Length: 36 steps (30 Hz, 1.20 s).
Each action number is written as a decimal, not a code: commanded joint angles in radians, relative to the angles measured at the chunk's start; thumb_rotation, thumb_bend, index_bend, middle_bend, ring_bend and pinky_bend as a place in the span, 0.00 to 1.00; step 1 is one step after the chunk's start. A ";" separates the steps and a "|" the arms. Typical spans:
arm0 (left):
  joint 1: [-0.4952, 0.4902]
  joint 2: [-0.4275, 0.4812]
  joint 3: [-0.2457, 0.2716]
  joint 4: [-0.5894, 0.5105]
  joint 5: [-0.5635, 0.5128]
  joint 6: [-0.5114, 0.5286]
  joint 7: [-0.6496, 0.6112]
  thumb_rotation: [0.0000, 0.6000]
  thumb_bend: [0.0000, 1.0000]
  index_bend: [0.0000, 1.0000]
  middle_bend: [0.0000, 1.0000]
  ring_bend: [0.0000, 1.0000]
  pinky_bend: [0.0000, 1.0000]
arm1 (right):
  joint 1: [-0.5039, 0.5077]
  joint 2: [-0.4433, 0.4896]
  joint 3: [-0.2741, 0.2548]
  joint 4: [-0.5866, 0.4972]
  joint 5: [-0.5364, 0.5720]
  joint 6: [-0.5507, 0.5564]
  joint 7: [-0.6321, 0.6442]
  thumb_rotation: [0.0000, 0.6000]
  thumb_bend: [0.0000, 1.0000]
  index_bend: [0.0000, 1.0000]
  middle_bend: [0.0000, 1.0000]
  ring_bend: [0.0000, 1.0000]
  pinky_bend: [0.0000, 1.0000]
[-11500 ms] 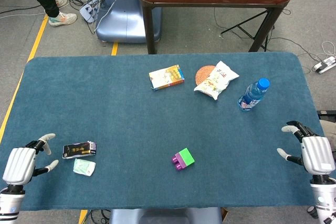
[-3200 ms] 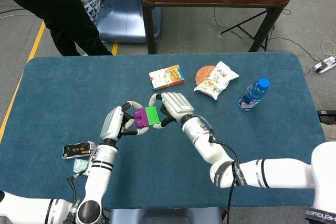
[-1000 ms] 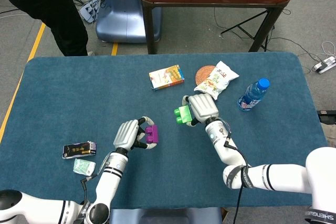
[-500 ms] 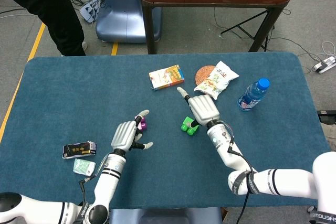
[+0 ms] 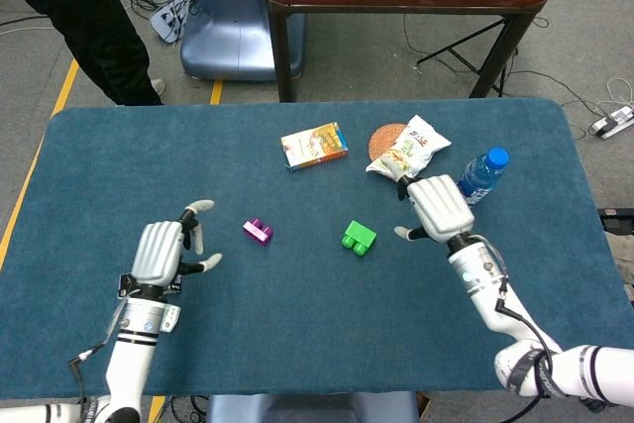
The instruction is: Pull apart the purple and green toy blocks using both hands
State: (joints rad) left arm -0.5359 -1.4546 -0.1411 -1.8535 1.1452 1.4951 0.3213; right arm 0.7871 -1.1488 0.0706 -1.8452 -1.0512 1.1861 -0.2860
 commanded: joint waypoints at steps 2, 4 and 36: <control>0.098 0.109 0.085 0.100 0.132 0.057 -0.119 1.00 0.00 0.49 0.29 0.28 0.32 | -0.112 0.089 -0.062 0.049 -0.164 0.037 0.131 1.00 0.00 0.08 0.39 0.41 0.30; 0.128 0.137 0.107 0.141 0.167 0.075 -0.147 1.00 0.00 0.50 0.24 0.23 0.27 | -0.144 0.100 -0.072 0.070 -0.206 0.061 0.170 1.00 0.00 0.11 0.39 0.39 0.27; 0.343 0.335 0.135 0.176 0.219 0.052 -0.234 1.00 0.00 0.25 0.24 0.22 0.34 | -0.496 0.098 -0.076 0.330 -0.368 0.262 0.443 1.00 0.00 0.30 0.39 0.34 0.27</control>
State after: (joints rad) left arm -0.1935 -1.1188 -0.0052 -1.6766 1.3639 1.5486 0.0858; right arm 0.2931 -1.0501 -0.0069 -1.5165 -1.4202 1.4498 0.1550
